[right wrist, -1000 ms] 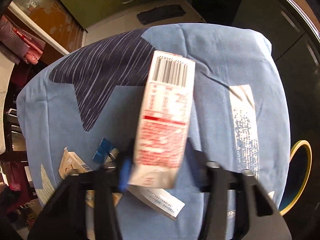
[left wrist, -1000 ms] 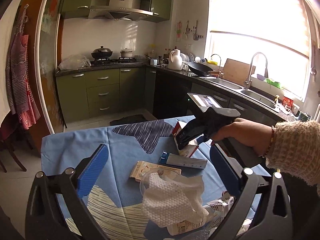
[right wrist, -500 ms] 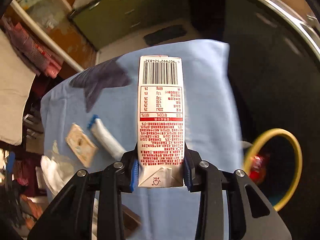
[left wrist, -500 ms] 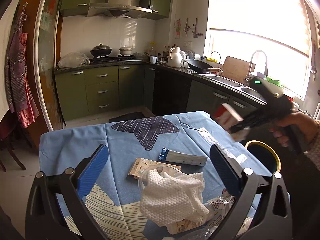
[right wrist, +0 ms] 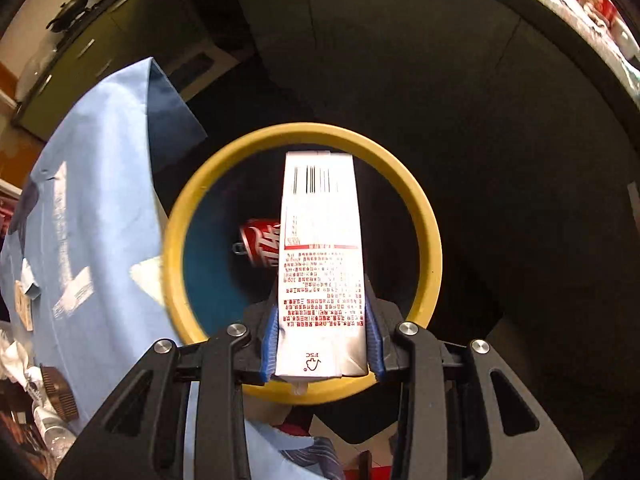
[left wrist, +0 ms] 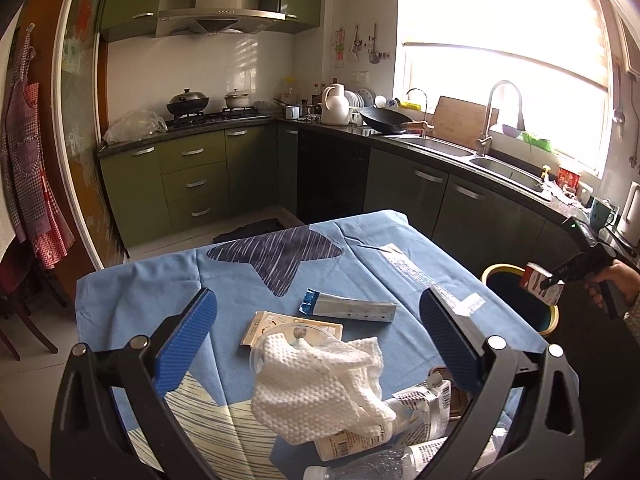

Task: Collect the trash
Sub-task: 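Carry the milk carton over the bin and release it with the right gripper, then grasp the orange foam fruit net with the left gripper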

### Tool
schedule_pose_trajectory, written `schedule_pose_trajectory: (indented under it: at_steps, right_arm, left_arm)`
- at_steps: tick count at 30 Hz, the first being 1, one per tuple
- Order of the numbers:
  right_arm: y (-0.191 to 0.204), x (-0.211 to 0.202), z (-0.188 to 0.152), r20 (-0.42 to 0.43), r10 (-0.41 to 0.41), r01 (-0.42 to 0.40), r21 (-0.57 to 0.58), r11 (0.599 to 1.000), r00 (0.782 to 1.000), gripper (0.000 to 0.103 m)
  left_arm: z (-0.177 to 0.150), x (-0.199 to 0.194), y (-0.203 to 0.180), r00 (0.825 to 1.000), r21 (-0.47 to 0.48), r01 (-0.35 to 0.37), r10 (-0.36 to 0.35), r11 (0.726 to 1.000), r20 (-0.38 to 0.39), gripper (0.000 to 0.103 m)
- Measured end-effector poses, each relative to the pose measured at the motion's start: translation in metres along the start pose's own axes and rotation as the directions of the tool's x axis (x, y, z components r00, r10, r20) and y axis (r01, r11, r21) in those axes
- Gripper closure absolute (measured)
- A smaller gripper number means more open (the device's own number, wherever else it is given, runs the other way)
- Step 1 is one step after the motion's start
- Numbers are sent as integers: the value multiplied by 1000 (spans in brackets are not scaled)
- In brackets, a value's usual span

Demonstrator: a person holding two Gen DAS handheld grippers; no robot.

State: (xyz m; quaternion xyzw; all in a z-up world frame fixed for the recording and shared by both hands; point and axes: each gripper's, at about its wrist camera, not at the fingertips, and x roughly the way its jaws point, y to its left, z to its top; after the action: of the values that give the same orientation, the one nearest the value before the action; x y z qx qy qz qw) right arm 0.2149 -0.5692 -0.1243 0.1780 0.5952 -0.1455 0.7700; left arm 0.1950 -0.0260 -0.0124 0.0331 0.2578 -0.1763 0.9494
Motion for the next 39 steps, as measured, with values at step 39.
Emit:
schedule_pose_trajectory:
  at_steps: [39]
  right_arm:
    - [62, -44, -60, 127, 182, -142, -272, 952, 975, 55]
  left_arm:
    - [-109, -64, -83, 881, 125, 313, -239, 941, -408, 7]
